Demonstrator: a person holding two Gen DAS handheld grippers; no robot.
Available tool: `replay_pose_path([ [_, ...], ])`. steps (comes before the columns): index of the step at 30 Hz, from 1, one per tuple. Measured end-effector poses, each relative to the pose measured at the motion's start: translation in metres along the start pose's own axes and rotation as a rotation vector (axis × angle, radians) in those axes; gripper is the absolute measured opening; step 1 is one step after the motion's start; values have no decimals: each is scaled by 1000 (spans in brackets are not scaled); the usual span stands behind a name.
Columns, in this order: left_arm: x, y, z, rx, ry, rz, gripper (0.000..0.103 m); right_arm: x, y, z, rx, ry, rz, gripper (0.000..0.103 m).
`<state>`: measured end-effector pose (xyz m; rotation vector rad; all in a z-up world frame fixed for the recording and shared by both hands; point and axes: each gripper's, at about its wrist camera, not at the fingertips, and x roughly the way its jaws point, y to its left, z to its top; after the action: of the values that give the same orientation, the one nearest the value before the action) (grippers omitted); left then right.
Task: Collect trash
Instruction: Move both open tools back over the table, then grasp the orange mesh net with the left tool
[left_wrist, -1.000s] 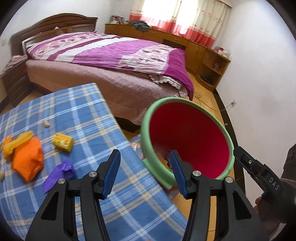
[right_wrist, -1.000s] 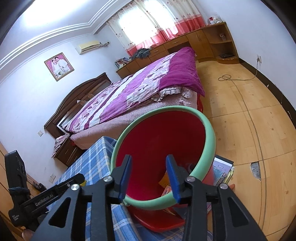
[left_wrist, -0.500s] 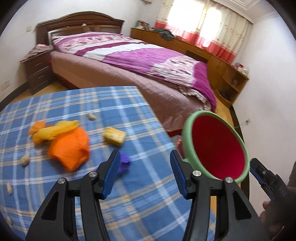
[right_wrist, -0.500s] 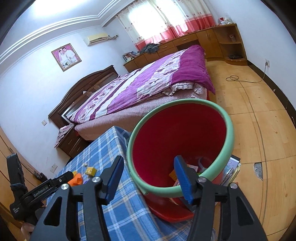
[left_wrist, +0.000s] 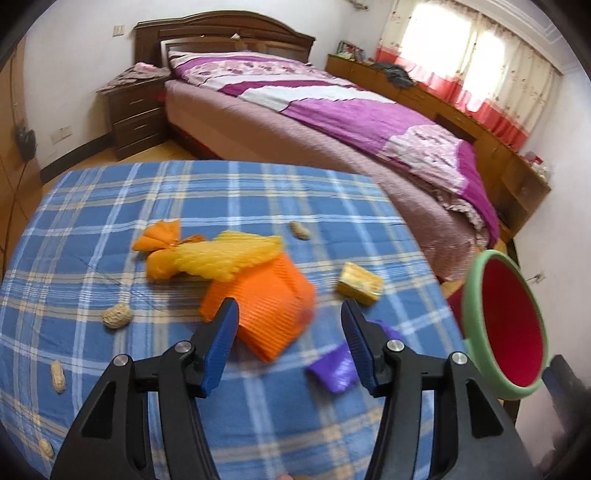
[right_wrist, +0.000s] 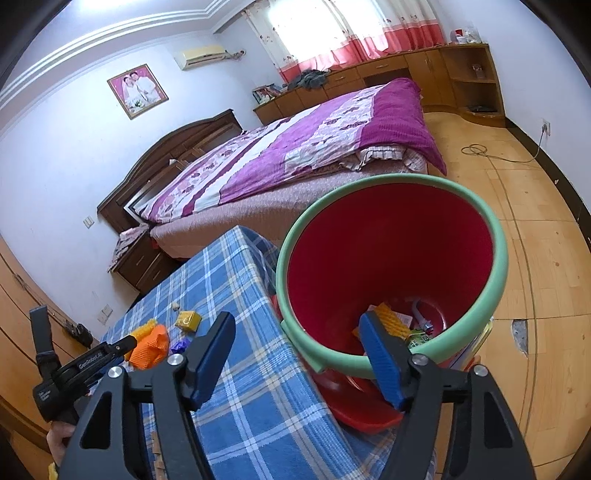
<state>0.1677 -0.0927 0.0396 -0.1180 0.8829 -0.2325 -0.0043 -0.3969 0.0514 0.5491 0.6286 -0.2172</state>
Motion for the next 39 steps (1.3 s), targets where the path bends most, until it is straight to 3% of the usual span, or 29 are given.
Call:
replay_pose_path([
  [11, 43, 16, 2, -20, 61, 71, 58, 16, 7, -2, -20, 40, -18, 74],
  [23, 51, 14, -2, -9, 74, 100, 57, 23, 20, -7, -46, 63, -8, 74],
  [30, 41, 23, -8, -29, 69, 60, 27, 20, 29, -10, -62, 64, 5, 74],
  [39, 8, 33, -22, -51, 50, -3, 20, 22, 51, -16, -104, 88, 38, 74],
])
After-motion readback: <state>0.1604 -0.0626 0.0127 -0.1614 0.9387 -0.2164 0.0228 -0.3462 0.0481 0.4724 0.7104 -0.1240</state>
